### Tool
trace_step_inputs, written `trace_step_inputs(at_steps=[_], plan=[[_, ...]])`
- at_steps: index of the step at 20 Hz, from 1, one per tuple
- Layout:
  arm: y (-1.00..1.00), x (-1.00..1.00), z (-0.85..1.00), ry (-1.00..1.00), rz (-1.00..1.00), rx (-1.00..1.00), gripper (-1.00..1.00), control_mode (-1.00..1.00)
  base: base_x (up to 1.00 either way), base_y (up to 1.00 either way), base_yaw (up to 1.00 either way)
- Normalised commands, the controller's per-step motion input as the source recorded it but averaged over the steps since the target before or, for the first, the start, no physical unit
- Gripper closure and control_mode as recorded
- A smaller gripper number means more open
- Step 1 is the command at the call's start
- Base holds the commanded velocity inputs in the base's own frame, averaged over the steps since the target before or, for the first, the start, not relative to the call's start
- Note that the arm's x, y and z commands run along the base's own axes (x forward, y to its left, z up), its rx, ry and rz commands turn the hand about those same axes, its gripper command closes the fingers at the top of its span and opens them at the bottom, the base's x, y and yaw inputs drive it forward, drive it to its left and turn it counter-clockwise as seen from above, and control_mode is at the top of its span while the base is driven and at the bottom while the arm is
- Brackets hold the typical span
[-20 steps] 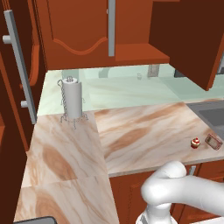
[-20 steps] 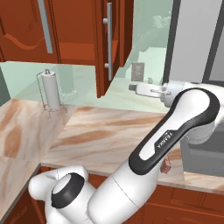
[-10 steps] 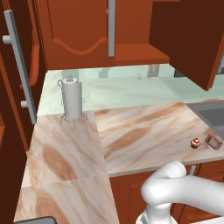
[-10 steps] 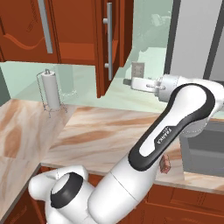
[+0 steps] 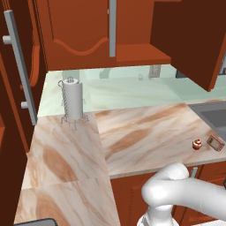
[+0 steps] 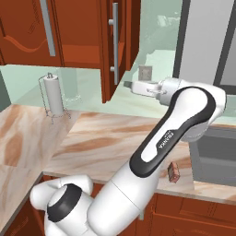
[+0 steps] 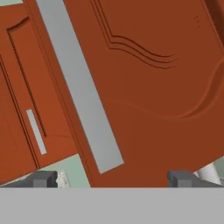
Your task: Open the cabinet. Pick the bar soap and place it next to the sink. Then close the cabinet.
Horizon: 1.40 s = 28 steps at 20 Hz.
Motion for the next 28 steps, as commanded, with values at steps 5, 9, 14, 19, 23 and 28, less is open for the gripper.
trace_step_inputs(at_steps=[5,9,14,19,23,28], plan=[[0.0,0.0,0.25,0.0,0.0,0.07,-1.0,-1.0,0.0,0.0,0.0],[0.02,0.0,0.37,0.0,0.0,0.04,-1.0,-1.0,0.0,0.0,0.0],[0.13,0.0,0.08,0.0,0.0,0.0,-1.0,-1.0,0.0,0.0,0.0],[0.25,0.0,0.0,-0.02,0.0,0.0,-1.0,-1.0,0.0,0.0,0.0],[0.37,0.0,0.0,0.0,0.0,0.0,-1.0,-1.0,0.0,0.0,0.0],[0.47,0.02,0.0,-0.01,0.0,0.0,-1.0,-1.0,0.0,0.0,0.0]])
